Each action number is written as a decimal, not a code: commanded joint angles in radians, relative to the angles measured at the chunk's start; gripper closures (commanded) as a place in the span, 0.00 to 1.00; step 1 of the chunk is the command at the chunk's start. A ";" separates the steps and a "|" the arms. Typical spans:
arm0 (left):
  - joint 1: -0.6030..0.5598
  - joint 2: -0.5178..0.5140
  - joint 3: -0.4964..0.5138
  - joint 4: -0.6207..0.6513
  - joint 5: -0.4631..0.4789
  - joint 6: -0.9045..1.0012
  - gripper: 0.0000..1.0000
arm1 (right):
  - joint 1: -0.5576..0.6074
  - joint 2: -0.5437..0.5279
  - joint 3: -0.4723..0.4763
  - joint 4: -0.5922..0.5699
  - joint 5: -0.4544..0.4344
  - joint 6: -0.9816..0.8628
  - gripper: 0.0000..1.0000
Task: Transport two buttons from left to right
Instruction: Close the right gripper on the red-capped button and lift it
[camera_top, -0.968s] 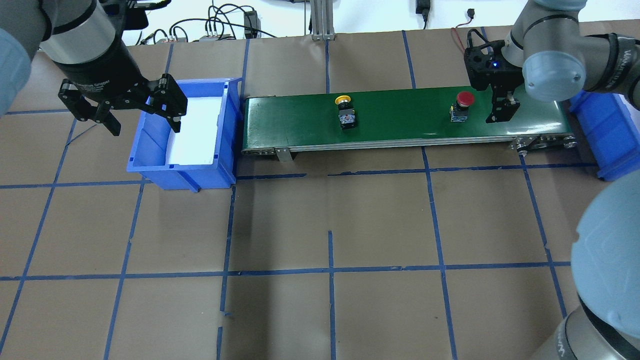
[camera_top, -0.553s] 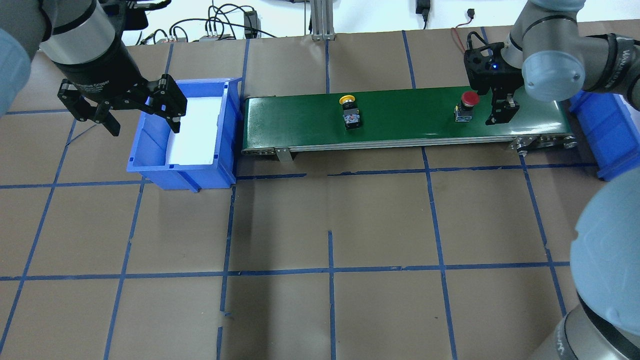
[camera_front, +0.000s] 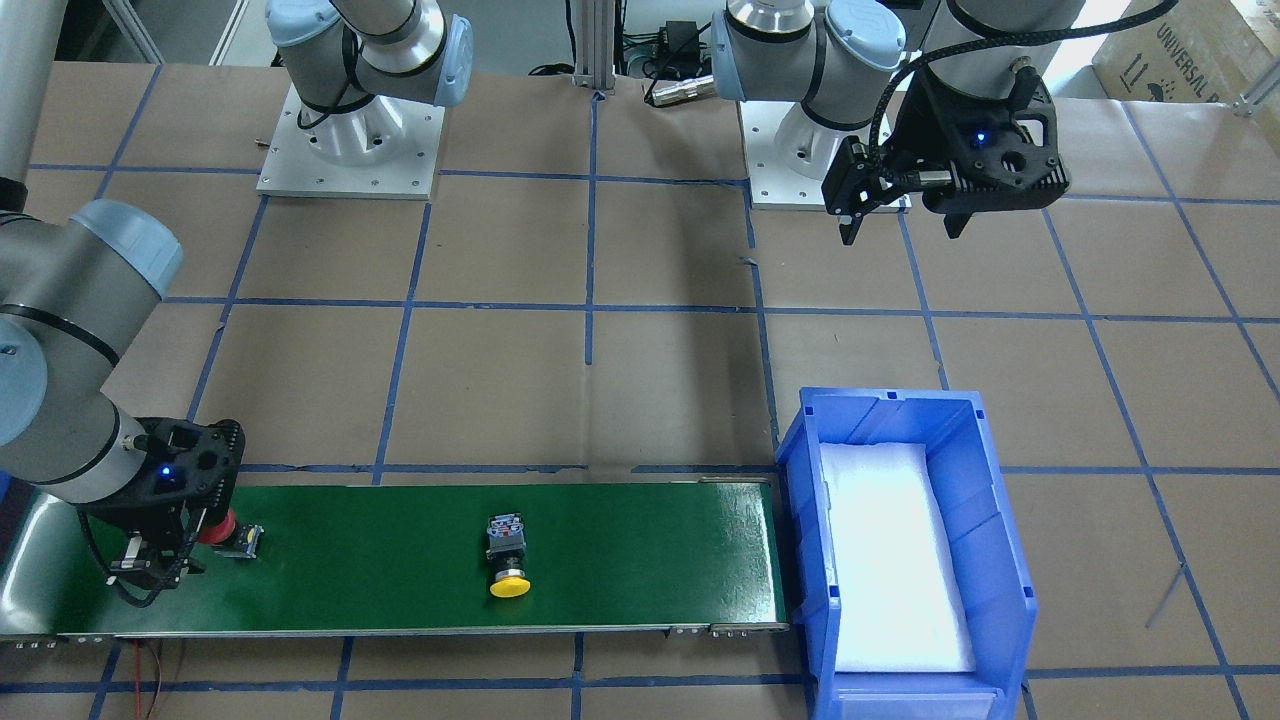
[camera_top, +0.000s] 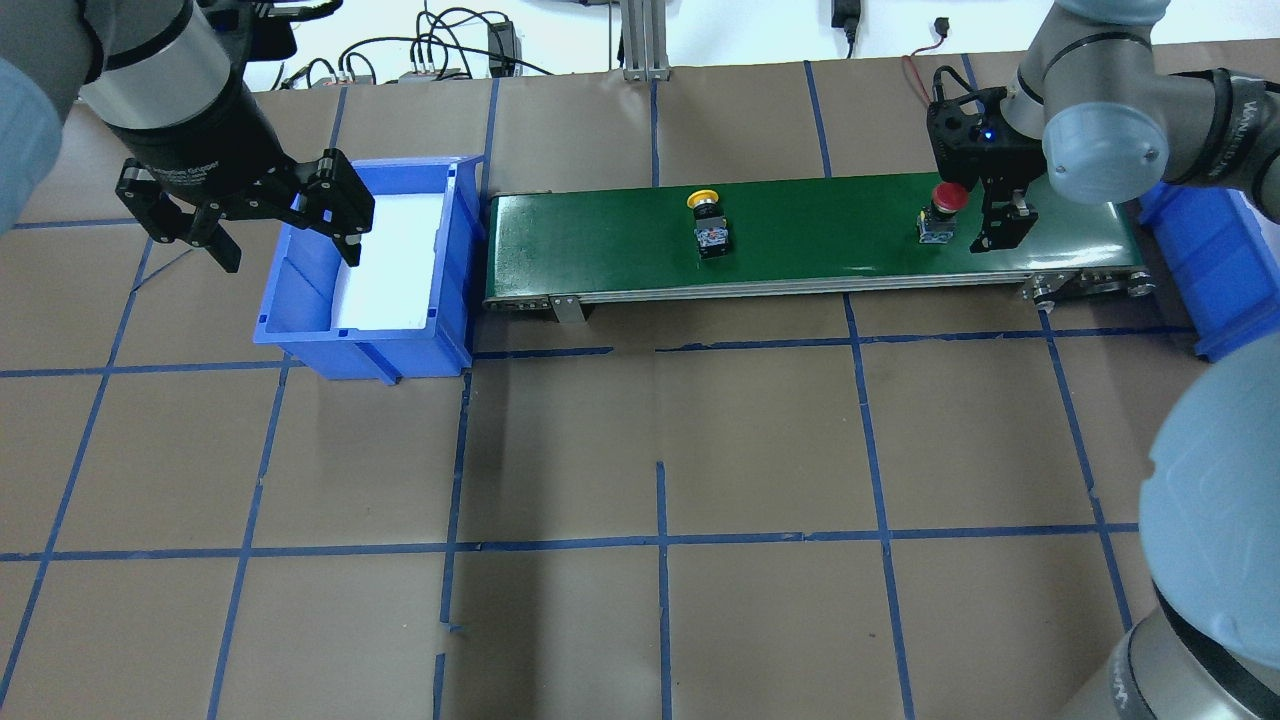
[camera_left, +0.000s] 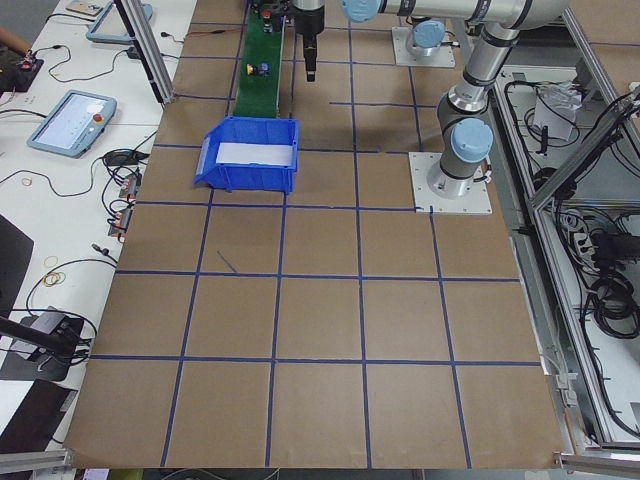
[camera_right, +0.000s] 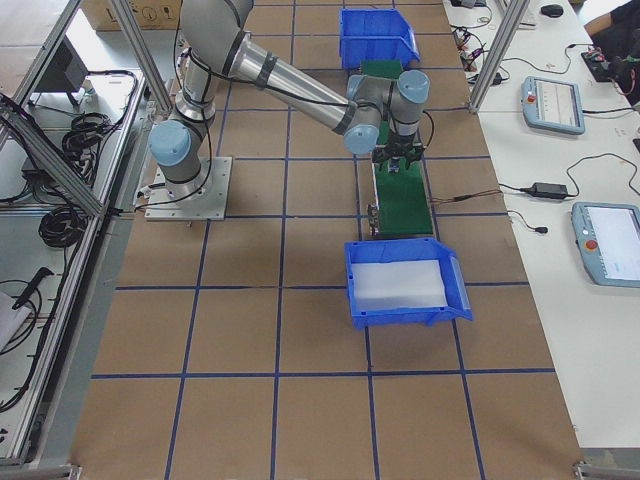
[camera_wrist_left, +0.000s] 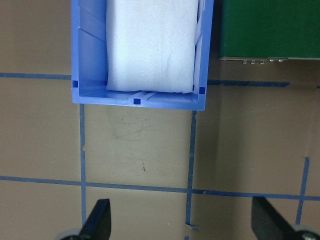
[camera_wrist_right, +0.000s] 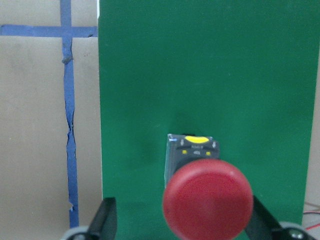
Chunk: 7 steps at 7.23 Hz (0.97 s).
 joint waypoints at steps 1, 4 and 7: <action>0.000 0.000 -0.001 0.000 -0.002 0.000 0.00 | 0.000 0.001 -0.001 0.002 0.002 0.002 0.10; 0.003 0.000 0.002 0.000 -0.002 0.002 0.00 | 0.000 0.001 -0.001 0.002 0.002 0.002 0.11; 0.006 0.000 0.003 0.002 -0.002 0.002 0.00 | -0.001 0.004 -0.002 0.000 0.000 0.008 0.49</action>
